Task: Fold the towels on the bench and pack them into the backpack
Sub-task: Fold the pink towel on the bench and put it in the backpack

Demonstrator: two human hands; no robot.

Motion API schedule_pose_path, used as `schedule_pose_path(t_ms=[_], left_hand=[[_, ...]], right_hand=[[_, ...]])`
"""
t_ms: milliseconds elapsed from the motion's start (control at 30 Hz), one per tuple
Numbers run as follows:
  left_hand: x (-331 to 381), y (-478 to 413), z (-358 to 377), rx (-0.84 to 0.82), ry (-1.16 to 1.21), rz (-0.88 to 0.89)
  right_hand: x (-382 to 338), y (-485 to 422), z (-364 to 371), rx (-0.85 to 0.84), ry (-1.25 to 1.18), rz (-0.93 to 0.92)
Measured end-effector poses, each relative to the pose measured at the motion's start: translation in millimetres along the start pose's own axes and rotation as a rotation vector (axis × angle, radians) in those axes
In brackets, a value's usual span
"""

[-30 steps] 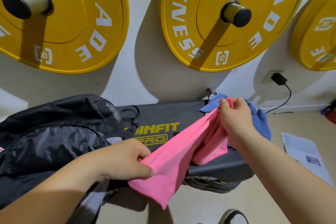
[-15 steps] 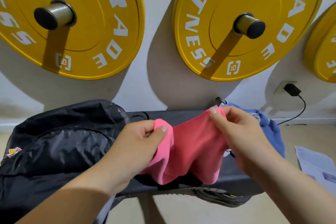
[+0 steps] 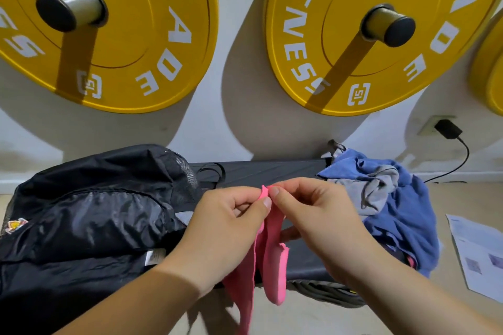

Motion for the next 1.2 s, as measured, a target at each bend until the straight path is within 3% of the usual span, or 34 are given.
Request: schedule_pose_path(t_ms=[167, 533, 700, 900, 1067, 1200], left_hand=[[13, 2, -9, 0.125, -0.348, 0.217], [29, 12, -13, 0.224, -0.476, 0.303], [30, 13, -8, 0.162, -0.487, 0.339], [27, 10, -20, 0.224, -0.356, 0.261], [27, 6, -26, 0.123, -0.146, 0.163], [38, 8, -26, 0.032, -0.135, 0.193]], right_hand=[[2, -1, 1, 0.007, -0.045, 0.048], [3, 8, -3, 0.040, -0.176, 0.129], [-1, 11, 6, -0.084, -0.174, 0.127], [-9, 19, 25, -0.238, -0.213, 0.117], [-17, 6, -3, -0.016, 0.137, -0.068], [-18, 1, 2, -0.157, 0.243, -0.162]])
Point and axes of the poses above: each hand's wrist, its own y-axis away from the middle knuckle, its own z-axis out of the palm, x = y × z, the point moved 9 cm from there along -y, towards the middle knuckle, and after that the axes turned 10 degrees about -y, right-handed, at the moved point
